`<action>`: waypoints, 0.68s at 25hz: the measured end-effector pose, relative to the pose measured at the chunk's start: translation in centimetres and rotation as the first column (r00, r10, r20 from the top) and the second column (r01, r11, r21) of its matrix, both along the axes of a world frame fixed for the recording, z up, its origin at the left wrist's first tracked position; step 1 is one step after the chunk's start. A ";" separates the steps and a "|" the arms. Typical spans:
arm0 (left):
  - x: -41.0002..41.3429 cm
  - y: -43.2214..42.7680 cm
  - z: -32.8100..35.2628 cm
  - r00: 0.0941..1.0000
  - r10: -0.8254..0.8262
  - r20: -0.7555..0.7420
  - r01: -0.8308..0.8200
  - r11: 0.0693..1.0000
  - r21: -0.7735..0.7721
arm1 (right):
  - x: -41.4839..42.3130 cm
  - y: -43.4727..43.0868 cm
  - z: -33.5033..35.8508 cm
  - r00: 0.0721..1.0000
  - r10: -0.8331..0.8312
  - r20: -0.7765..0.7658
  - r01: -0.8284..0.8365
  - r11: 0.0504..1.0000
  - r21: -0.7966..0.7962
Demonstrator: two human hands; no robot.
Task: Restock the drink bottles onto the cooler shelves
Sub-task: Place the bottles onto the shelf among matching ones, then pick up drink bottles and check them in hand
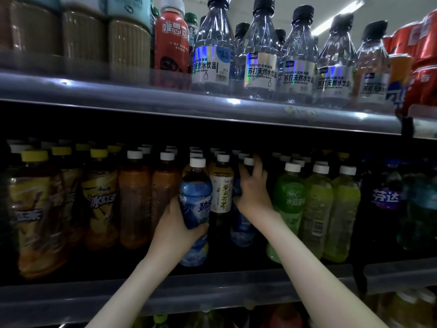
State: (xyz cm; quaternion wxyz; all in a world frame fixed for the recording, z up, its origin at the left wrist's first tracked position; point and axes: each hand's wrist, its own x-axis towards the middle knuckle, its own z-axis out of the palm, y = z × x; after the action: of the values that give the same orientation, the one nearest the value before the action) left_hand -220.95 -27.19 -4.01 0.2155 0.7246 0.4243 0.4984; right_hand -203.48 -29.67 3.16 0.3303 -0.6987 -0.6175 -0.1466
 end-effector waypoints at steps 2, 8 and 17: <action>0.0 0.1 0.1 1.000 0.000 -0.009 0.000 1.000 0.008 | -0.1 0.1 0.0 1.000 0.031 0.000 -0.031 1.000 -0.001; -0.1 -0.5 0.3 0.999 0.027 0.035 -0.028 0.999 0.023 | 0.0 -1.0 0.0 0.968 -0.026 0.250 0.038 0.998 -0.044; 6.6 -3.3 0.6 0.994 -0.110 -0.002 0.110 0.994 0.021 | 7.1 -7.2 -4.3 0.906 -0.172 0.385 0.150 0.985 0.088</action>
State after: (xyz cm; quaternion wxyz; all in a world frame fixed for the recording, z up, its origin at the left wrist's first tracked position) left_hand -214.38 -30.50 -3.37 0.2349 0.7494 0.3784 0.4899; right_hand -196.39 -36.87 -1.10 0.2067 -0.6941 -0.6068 -0.3275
